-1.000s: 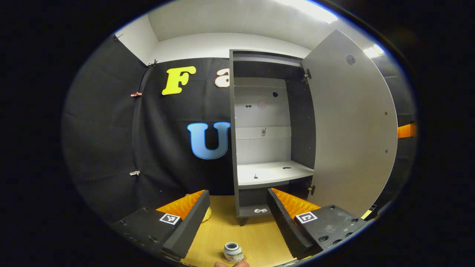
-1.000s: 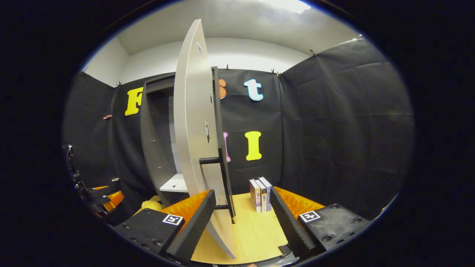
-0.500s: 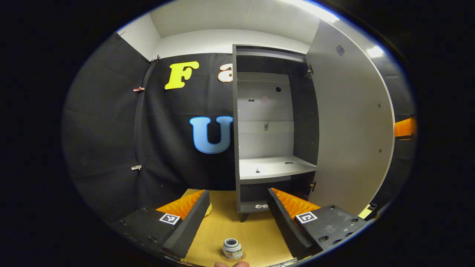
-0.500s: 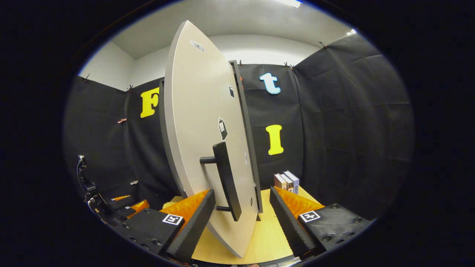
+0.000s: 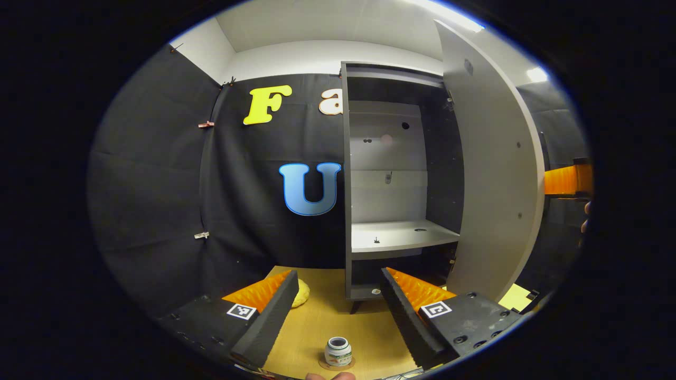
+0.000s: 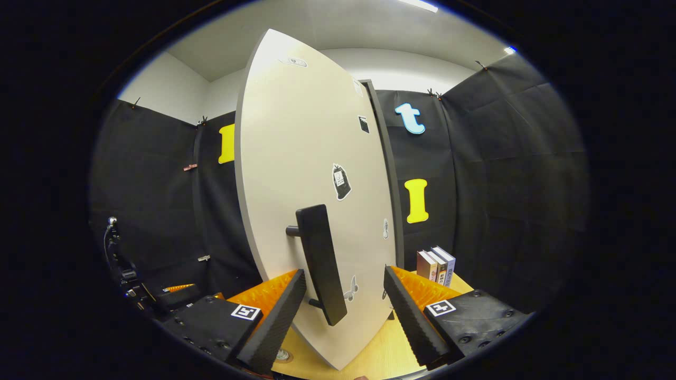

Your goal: Open the cabinet door with the right hand, grasp the bottle in the cabinet with the left hand and place it on the coaster, then close the cabinet door with the right hand.

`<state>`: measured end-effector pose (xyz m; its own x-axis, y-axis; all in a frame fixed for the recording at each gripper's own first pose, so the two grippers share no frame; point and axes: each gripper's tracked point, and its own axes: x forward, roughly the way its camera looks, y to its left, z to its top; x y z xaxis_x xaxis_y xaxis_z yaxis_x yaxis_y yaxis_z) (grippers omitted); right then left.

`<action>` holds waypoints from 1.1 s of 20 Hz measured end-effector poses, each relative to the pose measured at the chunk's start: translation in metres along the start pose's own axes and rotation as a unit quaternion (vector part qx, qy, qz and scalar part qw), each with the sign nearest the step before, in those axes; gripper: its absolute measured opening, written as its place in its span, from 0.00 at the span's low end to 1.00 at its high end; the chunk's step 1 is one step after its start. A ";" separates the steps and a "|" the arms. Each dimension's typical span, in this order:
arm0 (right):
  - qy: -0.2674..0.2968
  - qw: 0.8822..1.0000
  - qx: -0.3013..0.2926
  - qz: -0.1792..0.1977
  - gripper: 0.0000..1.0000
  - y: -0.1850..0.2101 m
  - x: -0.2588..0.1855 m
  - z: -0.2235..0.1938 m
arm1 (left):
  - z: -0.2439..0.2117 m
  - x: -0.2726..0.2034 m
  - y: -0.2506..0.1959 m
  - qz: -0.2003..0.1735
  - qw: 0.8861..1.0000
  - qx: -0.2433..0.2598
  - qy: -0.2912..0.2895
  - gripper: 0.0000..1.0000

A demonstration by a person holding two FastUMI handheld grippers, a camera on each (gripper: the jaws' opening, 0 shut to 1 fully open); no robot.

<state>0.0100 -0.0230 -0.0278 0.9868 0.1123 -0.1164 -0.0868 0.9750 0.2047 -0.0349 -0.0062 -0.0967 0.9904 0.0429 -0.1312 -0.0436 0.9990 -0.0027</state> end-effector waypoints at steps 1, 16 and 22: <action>0.001 1.000 0.006 0.005 0.98 0.006 0.005 -0.002 | 0.000 -0.001 0.003 0.002 1.000 0.000 0.000 0.97; 0.009 0.998 0.004 0.057 0.98 0.048 0.015 -0.014 | 0.002 -0.003 0.012 0.009 1.000 0.000 -0.001 0.97; 0.003 0.999 -0.022 0.029 0.98 0.026 0.013 -0.013 | 0.013 -0.003 -0.004 -0.010 1.000 0.000 -0.007 0.97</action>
<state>0.0188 0.0067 -0.0369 0.9790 0.1704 -0.1117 -0.1503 0.9741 0.1686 -0.0355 -0.0098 -0.0832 0.9929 0.0227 -0.1164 -0.0234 0.9997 -0.0047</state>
